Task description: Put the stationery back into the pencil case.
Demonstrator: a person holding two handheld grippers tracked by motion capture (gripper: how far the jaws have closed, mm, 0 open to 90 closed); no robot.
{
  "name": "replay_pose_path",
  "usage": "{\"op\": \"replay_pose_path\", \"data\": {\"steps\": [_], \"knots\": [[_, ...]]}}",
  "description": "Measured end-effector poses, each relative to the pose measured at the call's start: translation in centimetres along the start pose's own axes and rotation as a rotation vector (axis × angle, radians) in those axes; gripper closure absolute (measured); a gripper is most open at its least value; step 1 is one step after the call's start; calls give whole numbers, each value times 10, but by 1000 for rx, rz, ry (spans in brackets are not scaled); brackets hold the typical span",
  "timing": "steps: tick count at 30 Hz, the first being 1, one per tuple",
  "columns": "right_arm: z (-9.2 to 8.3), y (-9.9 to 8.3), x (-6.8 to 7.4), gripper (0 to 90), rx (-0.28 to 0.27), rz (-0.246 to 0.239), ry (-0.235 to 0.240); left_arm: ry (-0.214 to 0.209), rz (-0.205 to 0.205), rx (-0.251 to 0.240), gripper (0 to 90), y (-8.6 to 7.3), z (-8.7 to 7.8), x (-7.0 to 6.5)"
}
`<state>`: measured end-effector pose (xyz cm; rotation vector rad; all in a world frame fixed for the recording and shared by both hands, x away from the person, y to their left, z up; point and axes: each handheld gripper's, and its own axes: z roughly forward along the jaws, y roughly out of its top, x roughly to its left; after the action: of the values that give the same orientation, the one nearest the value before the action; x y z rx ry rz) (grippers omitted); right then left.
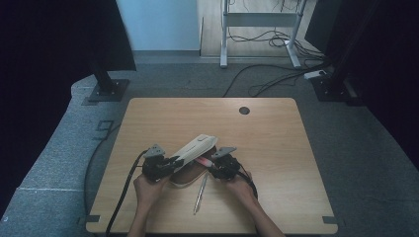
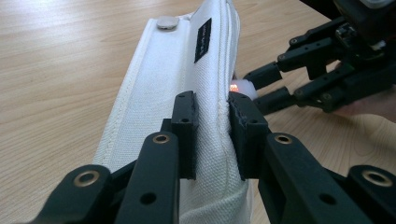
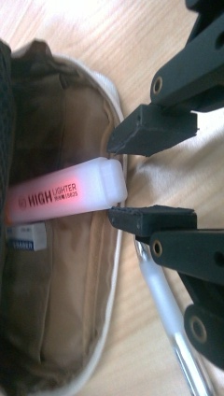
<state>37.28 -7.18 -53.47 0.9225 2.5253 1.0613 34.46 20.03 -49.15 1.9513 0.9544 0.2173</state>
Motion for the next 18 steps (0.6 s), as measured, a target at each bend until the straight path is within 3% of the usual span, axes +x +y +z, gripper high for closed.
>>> {"op": "replay_pose_path", "data": {"steps": [10,18], "knots": [[6,8,-14,714,-14,19,-38,-6,-5,-2,738,0,0,0],[13,16,-21,718,-8,18,-56,-20,-8,-4,739,0,0,0]]}}
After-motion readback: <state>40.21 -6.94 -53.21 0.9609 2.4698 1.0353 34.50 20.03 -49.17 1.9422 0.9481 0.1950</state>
